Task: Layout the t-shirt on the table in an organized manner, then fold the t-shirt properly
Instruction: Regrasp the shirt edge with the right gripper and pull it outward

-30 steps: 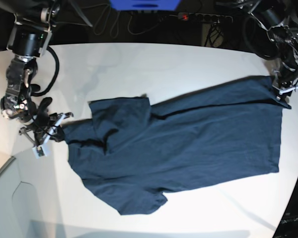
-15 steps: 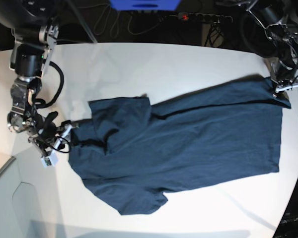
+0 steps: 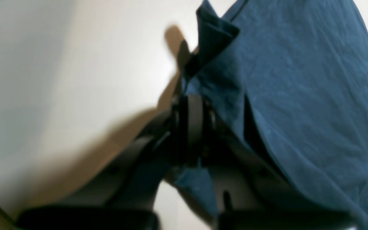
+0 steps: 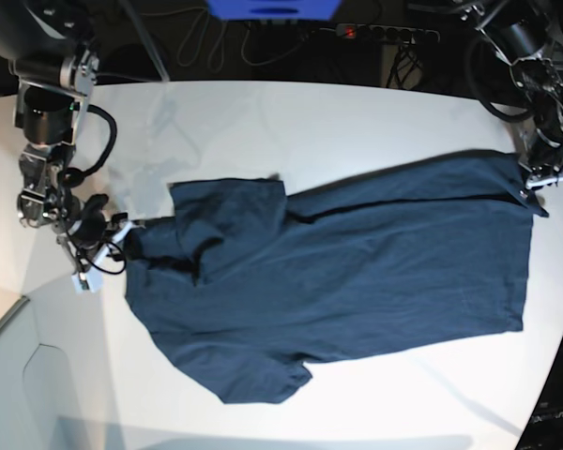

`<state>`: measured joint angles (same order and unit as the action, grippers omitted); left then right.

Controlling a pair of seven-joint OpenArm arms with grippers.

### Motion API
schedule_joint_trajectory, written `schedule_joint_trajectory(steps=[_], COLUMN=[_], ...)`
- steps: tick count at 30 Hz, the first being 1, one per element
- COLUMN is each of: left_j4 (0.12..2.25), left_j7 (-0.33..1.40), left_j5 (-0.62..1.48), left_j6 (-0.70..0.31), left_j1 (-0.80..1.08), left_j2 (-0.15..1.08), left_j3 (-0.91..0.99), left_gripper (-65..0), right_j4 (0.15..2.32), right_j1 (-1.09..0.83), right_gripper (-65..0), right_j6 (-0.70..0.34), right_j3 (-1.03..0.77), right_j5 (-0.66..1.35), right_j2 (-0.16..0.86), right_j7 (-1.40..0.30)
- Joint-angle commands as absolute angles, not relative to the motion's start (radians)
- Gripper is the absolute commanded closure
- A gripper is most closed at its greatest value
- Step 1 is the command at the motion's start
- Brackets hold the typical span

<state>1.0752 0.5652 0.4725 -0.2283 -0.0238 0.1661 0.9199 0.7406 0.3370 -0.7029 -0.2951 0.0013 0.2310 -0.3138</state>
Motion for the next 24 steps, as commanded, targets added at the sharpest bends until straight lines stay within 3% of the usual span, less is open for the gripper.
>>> schedule_joint_trajectory(steps=[1,3,8,24], left_j4=[1.092,1.092,1.092,1.102], left_j7=[0.545,0.547,0.547,0.547], left_j5=[0.483,0.481,0.487,0.49], left_j6=[-0.234,-0.234,-0.234,-0.234], left_j1=[-0.041,-0.053,-0.056,-0.059], left_j2=[0.185,0.188,0.213,0.237], left_j3=[0.92,0.92,0.921,0.928], left_gripper=[-0.1,-0.1,-0.1,-0.1], right_j4=[0.754,0.756,0.779,1.36], right_j1=[0.328,0.3,0.202,-0.255], right_gripper=[-5.6,0.0,0.0,0.0], right_j6=[-0.698,-0.698,-0.698,-0.698], right_j3=[-0.298,-0.298,-0.305,-0.308], right_j5=[-0.001,-0.001,-0.001,0.001], right_j2=[0.252,0.26,0.262,0.168], right_j7=[-0.317,-0.317,-0.314,-0.317])
